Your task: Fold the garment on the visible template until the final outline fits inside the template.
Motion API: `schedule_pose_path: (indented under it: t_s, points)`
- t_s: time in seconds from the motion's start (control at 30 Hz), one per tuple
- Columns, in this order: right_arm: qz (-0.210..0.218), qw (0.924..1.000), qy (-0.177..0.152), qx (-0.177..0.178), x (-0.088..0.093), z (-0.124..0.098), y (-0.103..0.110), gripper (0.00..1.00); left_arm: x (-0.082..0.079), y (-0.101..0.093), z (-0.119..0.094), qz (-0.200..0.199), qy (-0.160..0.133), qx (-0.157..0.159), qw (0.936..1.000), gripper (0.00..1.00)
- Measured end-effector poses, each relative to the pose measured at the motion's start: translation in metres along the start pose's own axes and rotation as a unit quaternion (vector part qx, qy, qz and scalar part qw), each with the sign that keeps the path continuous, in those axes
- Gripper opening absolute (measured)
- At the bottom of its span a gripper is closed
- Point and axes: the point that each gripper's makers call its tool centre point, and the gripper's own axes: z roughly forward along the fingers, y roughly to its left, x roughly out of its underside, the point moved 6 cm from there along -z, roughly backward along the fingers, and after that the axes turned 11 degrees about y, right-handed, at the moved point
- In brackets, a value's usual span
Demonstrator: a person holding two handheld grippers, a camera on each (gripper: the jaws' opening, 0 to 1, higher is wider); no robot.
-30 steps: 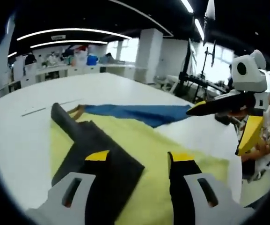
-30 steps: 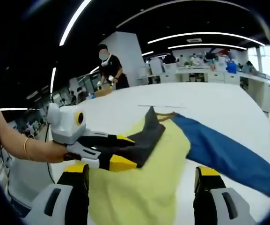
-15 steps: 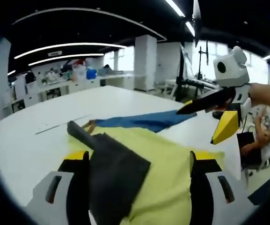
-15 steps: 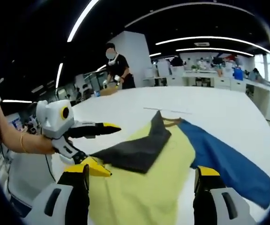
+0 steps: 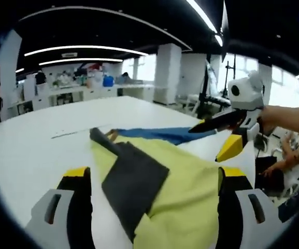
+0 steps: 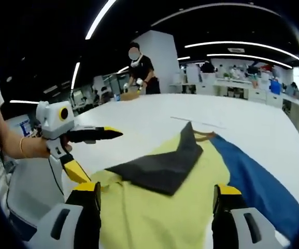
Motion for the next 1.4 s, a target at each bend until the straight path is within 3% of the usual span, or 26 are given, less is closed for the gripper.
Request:
schedule_pose_path:
  t_s: [0.1, 0.3, 0.87, 1.4]
  points:
    - [-0.028, 0.9995, 0.014, 0.006, 0.002, 0.007, -0.001, 0.8, 0.004, 0.004, -0.007, -0.004, 0.0, -0.006, 1.0, 0.98]
    - [-0.047, 0.9987, 0.021, 0.0, 0.002, 0.018, -0.001, 0.71, 0.018, 0.015, -0.021, -0.013, 0.009, -0.017, 0.9997, 0.91]
    - [-0.062, 0.9974, 0.037, -0.005, 0.007, 0.047, -0.008, 0.51, 0.059, 0.046, -0.036, -0.051, 0.039, -0.059, 0.9962, 0.49]
    - [-0.083, 0.9945, 0.063, 0.008, 0.022, 0.075, -0.014, 0.3, 0.08, 0.046, -0.03, -0.057, 0.08, -0.057, 0.9935, 0.36]
